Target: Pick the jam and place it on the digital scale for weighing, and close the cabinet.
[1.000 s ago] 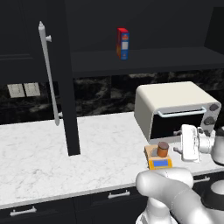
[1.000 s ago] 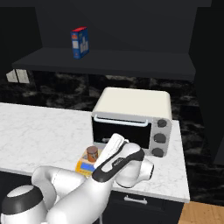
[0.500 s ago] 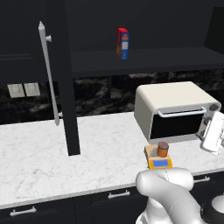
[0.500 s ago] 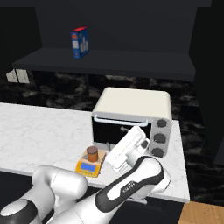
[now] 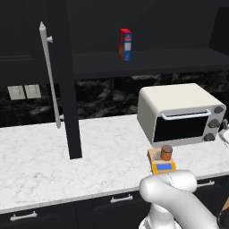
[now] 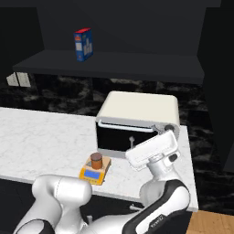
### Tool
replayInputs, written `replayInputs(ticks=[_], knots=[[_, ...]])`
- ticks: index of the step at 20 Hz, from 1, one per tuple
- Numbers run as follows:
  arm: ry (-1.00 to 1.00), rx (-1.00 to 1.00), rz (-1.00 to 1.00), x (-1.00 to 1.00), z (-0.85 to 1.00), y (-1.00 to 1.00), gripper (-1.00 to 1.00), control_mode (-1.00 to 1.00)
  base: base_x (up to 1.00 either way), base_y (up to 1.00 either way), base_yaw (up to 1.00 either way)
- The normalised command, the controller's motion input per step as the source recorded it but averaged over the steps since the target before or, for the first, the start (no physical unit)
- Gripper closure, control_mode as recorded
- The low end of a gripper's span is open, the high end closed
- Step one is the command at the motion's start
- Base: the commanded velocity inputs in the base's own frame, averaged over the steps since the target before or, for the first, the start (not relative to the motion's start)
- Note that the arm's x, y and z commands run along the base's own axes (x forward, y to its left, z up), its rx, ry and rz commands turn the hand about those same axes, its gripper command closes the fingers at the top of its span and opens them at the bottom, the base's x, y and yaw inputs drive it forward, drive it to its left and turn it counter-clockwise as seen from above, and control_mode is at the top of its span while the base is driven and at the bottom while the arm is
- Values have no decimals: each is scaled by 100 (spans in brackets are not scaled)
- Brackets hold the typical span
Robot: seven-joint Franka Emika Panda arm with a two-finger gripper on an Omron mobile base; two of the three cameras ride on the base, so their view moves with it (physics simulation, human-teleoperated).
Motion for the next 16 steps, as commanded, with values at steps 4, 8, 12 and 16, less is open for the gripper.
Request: replayInputs(ticks=[4, 8, 12, 16], knots=[[-1, 14, -3, 0, 12, -60, -100, -100, 0, 0, 0], [0, 8, -3, -3, 0, -76, -100, -100, 0, 0, 0], [3, 4, -5, -29, 0, -78, -100, -100, 0, 0, 0], [11, 0, 0, -39, 3, -62, -100, -100, 0, 0, 0]])
